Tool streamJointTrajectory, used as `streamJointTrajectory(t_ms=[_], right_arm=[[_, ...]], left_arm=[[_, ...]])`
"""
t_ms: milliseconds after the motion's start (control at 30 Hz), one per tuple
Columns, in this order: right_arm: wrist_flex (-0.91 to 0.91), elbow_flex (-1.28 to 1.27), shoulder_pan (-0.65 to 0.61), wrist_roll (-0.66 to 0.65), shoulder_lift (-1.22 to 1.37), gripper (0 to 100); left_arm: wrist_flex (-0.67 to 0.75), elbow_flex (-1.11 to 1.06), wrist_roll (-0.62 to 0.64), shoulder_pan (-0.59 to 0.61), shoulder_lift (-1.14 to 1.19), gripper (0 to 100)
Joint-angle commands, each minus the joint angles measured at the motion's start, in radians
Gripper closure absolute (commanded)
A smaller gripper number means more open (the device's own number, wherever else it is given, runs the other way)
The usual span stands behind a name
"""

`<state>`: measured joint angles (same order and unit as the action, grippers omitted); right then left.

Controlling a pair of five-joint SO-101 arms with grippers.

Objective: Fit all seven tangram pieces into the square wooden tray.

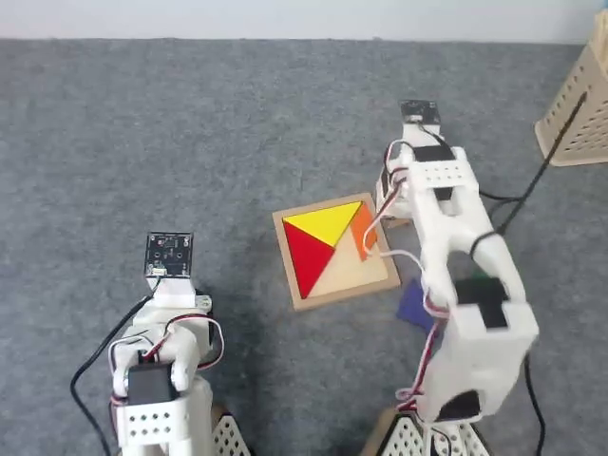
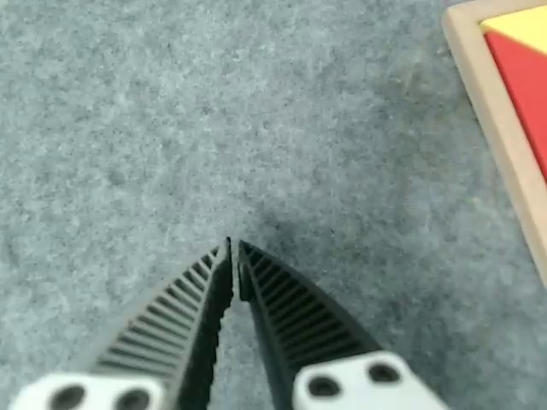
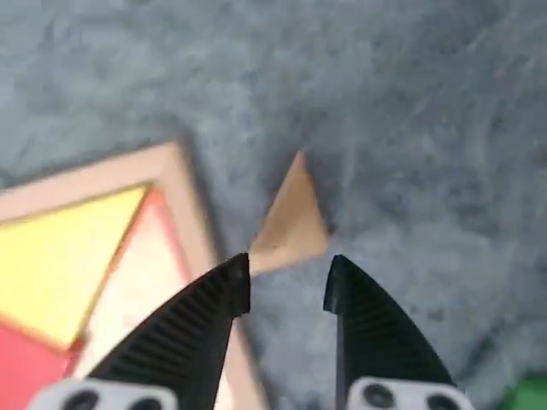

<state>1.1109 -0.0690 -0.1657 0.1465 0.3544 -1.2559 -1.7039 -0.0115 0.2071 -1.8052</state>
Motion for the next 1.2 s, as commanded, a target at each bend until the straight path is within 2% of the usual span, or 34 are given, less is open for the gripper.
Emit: streamJointTrajectory(t_ms=[0, 233, 367, 533, 700, 867, 1033, 1167], right_arm=[[-0.008, 0.144, 0.048, 0.015, 0.077, 85.0], [-0.007, 0.219, 0.091, 0.011, 0.170, 84.7], [-0.005, 0.227, 0.076, 0.003, 0.173, 84.7], [0.018, 0.227, 0.019, -0.075, 0.185, 84.7], [0.097, 0.302, -0.012, -0.107, 0.242, 84.6], [0.182, 0.440, 0.010, -0.106, 0.351, 85.3], [0.260, 0.522, 0.050, -0.100, 0.367, 99.6], [0.318, 0.535, 0.065, -0.081, 0.311, 99.3]], left_arm=[[-0.006, 0.019, 0.008, 0.005, -0.021, 99], [-0.006, 0.019, 0.008, 0.005, -0.021, 99], [-0.006, 0.019, 0.008, 0.005, -0.021, 99], [-0.006, 0.019, 0.008, 0.005, -0.021, 99], [-0.006, 0.019, 0.008, 0.005, -0.021, 99], [-0.006, 0.019, 0.008, 0.005, -0.021, 99], [-0.006, 0.019, 0.008, 0.005, -0.021, 99], [-0.006, 0.019, 0.008, 0.005, -0.021, 99]])
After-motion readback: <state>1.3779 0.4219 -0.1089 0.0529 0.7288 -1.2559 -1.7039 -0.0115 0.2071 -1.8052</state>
